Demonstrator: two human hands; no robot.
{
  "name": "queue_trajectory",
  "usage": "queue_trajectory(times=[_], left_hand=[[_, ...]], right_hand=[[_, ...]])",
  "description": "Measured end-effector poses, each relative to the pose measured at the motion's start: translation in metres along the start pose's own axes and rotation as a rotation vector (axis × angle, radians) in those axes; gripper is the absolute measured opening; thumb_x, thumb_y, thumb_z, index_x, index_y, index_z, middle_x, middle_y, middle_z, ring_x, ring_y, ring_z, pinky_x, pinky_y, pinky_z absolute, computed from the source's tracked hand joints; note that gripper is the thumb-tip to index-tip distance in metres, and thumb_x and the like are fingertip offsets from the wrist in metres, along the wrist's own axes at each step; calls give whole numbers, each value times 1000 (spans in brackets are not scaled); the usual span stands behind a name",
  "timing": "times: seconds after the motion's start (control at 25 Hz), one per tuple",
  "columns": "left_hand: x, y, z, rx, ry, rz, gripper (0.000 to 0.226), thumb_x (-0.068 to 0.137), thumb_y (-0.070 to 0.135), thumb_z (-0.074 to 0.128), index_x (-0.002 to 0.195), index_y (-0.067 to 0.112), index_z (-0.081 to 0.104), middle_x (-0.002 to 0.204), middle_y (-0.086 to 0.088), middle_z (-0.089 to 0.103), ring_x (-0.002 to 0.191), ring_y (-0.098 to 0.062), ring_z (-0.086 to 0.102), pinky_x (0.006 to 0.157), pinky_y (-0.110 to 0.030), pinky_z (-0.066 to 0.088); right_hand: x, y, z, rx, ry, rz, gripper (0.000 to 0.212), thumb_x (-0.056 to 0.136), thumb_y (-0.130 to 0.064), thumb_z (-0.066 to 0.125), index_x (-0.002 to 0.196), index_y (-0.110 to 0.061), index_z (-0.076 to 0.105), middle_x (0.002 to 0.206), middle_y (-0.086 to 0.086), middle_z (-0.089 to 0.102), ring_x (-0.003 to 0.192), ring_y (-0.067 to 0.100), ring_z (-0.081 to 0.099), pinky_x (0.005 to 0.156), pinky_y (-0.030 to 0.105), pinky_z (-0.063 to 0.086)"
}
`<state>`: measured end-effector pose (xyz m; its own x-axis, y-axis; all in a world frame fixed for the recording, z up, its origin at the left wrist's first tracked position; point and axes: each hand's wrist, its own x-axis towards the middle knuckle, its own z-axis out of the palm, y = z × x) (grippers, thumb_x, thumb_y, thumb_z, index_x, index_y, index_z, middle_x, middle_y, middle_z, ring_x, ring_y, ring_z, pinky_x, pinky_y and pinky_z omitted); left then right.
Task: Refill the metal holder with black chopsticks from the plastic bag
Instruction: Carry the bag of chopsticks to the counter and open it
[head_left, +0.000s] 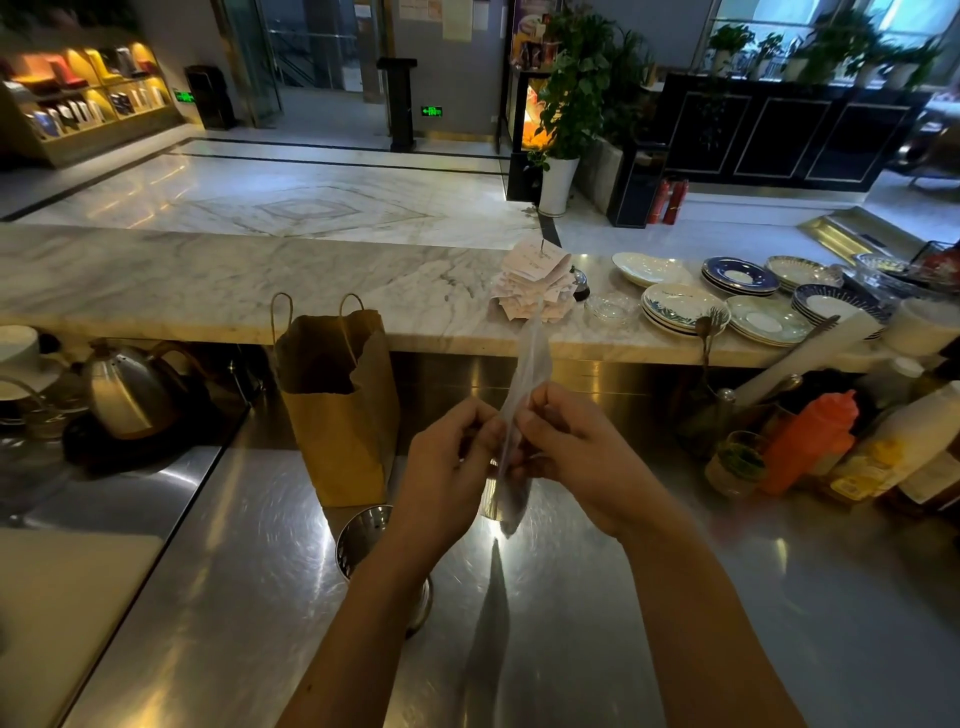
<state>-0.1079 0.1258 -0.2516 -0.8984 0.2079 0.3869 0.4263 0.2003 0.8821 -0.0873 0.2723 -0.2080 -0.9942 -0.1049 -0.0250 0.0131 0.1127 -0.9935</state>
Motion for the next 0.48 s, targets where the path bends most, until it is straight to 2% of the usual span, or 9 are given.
queue_trajectory(times=[0.16,0.36,0.48], left_hand=[[-2,-1,1,-14,19,14,22,95,30,49,84,16,61,73,0,62,67,-16,61,62,-29,52],[0,7,6,-23,82,-4,19,96,27,48,81,22,58,71,10,60,67,-7,58,62,-13,47],[-1,12,8,9,90,-25,20,98,19,51,80,29,55,72,10,60,69,-2,60,63,-12,48]], right_hand=[[-1,-2,0,46,-16,-28,10,98,-3,44,91,-2,52,73,5,59,65,11,63,66,25,57],[-3,-6,-2,145,-5,-33,12,99,-2,42,90,-3,51,70,6,56,63,13,59,63,23,54],[-2,-3,-1,60,67,-58,11,99,-6,44,91,-3,51,81,14,60,73,24,62,69,30,59]])
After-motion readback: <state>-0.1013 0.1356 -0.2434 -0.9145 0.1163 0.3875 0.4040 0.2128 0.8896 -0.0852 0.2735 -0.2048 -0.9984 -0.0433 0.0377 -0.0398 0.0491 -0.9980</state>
